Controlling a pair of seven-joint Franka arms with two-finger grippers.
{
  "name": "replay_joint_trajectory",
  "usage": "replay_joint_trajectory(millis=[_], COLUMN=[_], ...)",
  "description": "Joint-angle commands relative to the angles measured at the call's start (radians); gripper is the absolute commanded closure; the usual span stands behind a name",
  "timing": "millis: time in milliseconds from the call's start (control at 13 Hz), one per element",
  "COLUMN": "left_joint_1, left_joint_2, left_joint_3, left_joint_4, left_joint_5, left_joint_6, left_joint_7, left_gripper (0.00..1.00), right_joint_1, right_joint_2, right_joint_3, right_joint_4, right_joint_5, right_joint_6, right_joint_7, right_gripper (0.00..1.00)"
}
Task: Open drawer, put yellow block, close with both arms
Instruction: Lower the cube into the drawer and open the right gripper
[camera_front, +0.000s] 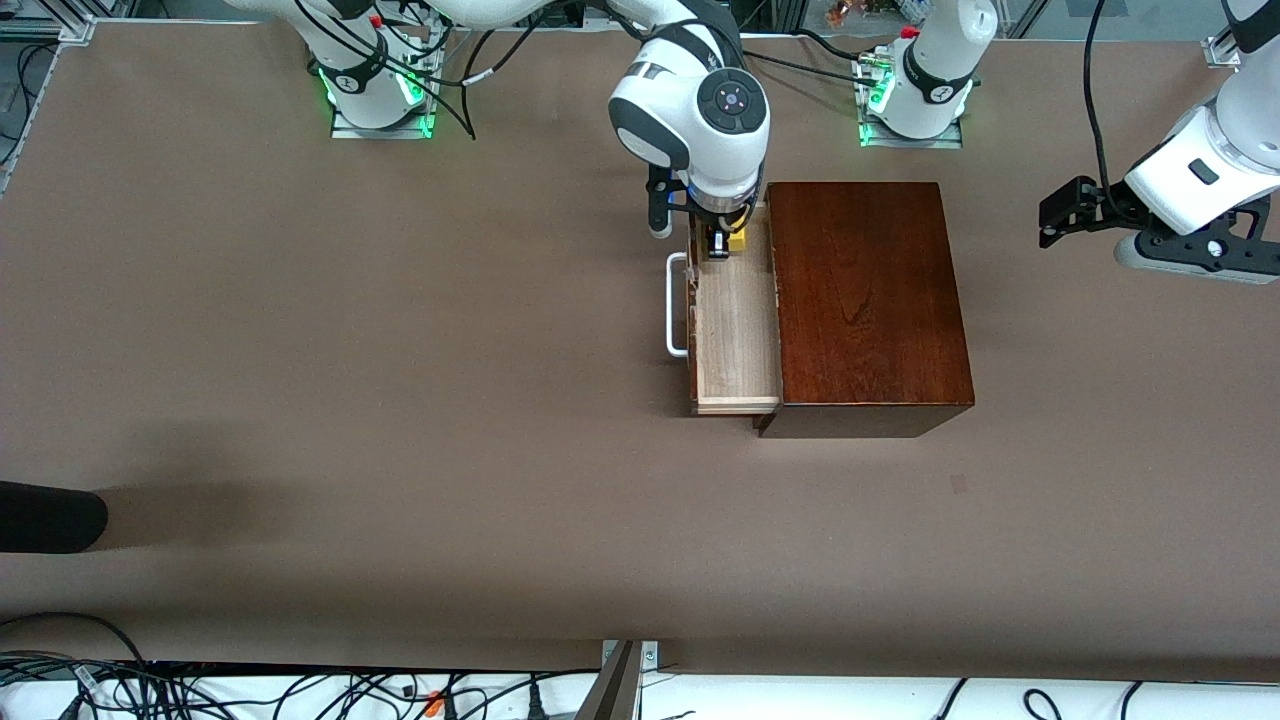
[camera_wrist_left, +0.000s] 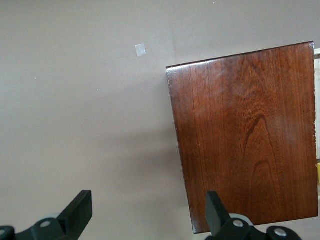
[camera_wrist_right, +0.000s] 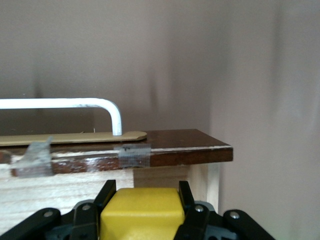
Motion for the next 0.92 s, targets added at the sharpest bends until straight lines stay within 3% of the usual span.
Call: replay_joint_trajectory(millis=[0, 153, 230, 537, 844], left_joint_1=[-0.003, -0.003, -0.003, -0.007, -0.007], left_joint_2=[0.009, 0.009, 0.009, 0.006, 0.006], left_joint_3=[-0.003, -0.003, -0.003, -0.009, -0.055], left_joint_4=[0.022, 0.022, 0.022, 0.025, 0.055], left_joint_5=[-0.025, -0.025, -0.025, -0.025, -0.025], left_joint_6=[-0.012, -0.015, -0.017, -0.021, -0.023], left_joint_7=[-0.001, 0.010, 0.012, 0.015, 0.013], left_gripper=[0.00, 0.00, 0.00, 0.00, 0.00], right_joint_1=[0.015, 0.015, 0.015, 0.002, -0.053], right_joint_2=[0.028, 0.036, 0.039, 0.025, -0.014], right_joint_3=[-0.011, -0.020, -0.025, -0.035, -0.013], right_joint_4=[0.045, 0.045, 0.045, 0.050, 0.194], right_joint_5=[-0.015, -0.013, -0.013, -0.010, 0.002], right_joint_6=[-0.010, -0.010, -0.010, -0.048, -0.226], right_joint_7=[0.025, 0.026, 0.026, 0.019, -0.025], right_gripper=[0.99, 0.32, 0.03, 0.00, 0.00])
